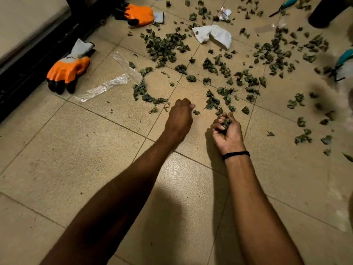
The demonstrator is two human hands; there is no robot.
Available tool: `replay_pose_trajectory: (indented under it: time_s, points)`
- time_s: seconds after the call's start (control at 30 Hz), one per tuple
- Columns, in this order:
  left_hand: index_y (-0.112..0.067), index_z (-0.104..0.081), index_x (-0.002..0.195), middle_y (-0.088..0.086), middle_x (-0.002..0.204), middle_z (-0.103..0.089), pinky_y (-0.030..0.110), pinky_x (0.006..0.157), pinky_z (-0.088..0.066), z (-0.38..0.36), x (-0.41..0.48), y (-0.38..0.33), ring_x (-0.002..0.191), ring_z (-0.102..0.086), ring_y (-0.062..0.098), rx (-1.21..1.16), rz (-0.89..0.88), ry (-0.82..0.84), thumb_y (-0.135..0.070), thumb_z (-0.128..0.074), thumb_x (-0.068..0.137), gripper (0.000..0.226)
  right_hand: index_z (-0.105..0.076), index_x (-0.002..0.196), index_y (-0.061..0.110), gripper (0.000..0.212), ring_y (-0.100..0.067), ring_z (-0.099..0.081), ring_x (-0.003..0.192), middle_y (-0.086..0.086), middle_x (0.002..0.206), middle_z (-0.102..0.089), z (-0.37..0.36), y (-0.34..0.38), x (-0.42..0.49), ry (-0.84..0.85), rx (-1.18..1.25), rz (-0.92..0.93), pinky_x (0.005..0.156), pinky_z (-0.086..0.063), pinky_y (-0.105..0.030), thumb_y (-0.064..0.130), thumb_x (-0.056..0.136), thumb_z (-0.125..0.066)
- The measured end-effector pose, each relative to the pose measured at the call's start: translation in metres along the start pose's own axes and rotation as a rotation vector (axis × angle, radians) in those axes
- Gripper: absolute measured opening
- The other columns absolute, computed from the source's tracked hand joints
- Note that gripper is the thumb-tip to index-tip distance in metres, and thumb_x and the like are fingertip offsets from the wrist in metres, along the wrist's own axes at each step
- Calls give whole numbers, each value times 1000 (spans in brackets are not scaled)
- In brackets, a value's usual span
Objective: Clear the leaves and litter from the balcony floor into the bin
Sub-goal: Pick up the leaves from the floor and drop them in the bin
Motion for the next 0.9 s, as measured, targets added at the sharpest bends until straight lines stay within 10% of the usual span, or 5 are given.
replay_pose_trajectory:
  time_s: [0.33,0.6,0.9]
  points:
    - [-6,-52,115,18,107,-65,39,75,-42,-35,4,-10,97,-58,34,180,-10,18,-20,-47,105,18,-48,68,16,59,-8,-37,45,3,55,-39,34,33,-19,-124,-236,146,34,-24,-17,70,91,-42]
    - [-19,-58,102,6,92,-65,32,62,-47,-20,-20,15,79,-59,19,-845,552,91,-17,-50,89,15,-59,75,12,28,-9,-43,45,-2,63,-54,49,26,-28,-323,-798,434,41,-36,-21,28,98,-61]
    - [-12,-64,84,-2,66,-56,21,44,-30,-16,-51,13,50,-41,9,-973,600,151,-43,-49,104,40,-78,88,11,9,4,-54,71,-6,92,-69,56,-8,-69,-426,-1518,797,62,-33,5,20,86,-76]
Point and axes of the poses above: each hand's wrist, its own x-axis towards the middle knuckle, its own z-axis out of the back of the hand, y = z × x, the point moved 4 cm from there along x, towards the middle knuckle
